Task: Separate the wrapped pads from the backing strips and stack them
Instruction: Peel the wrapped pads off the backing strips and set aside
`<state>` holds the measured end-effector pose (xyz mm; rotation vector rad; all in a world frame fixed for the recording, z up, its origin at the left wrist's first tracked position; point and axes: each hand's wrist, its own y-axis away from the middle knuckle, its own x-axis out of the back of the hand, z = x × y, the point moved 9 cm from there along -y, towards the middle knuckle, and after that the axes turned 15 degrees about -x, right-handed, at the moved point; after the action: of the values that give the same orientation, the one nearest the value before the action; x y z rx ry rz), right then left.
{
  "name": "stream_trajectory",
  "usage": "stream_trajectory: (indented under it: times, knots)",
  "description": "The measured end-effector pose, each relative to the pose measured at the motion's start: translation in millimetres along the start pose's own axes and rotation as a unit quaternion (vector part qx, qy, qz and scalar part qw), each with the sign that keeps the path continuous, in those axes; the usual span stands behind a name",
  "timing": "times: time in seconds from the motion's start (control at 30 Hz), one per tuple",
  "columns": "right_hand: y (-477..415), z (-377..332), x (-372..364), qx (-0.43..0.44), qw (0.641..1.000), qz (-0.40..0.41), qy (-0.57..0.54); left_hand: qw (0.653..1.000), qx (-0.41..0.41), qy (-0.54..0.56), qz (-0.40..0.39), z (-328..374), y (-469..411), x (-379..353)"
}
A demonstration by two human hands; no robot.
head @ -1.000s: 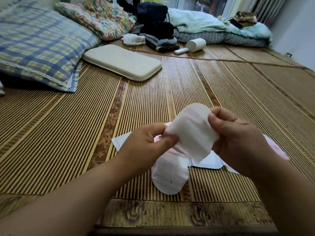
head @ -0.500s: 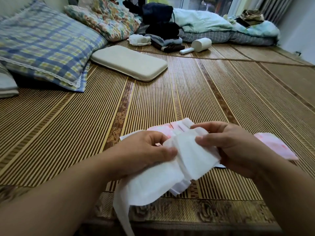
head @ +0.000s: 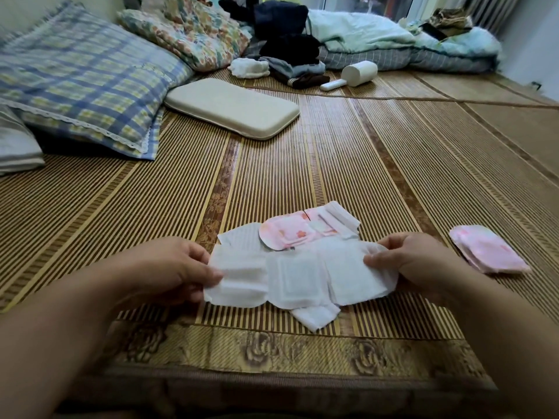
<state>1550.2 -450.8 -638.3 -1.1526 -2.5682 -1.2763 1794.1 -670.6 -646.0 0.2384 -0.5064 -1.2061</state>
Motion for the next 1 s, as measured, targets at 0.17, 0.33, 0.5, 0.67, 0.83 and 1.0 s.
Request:
stream_trajectory:
  times: [0.17, 0.33, 0.5, 0.67, 0.83, 1.0]
  knots:
    - [-2, -1, 1, 0.040, 0.990, 0.089, 0.097, 0.996, -0.053, -0.034, 0.056, 16, 1, 4]
    - [3, -6, 0, 0.062, 0.981, 0.121, 0.136, 0.992, -0.117, -0.011, 0.036, 49, -9, -37]
    - [1, -5, -2, 0.056, 0.979, 0.122, 0.152, 0.988, -0.151, -0.004, 0.020, 67, -24, -78]
    - [-1, -3, -2, 0.048, 0.983, 0.108, 0.141, 0.979, -0.160, -0.115, 0.048, 69, -34, -77]
    - [-2, -2, -2, 0.035, 0.986, 0.085, 0.140, 0.891, -0.110, -0.411, 0.159, 62, -27, -30]
    - [-2, -1, -3, 0.031, 0.984, 0.082, 0.156, 0.896, -0.090, -0.423, 0.102, 47, -32, -46]
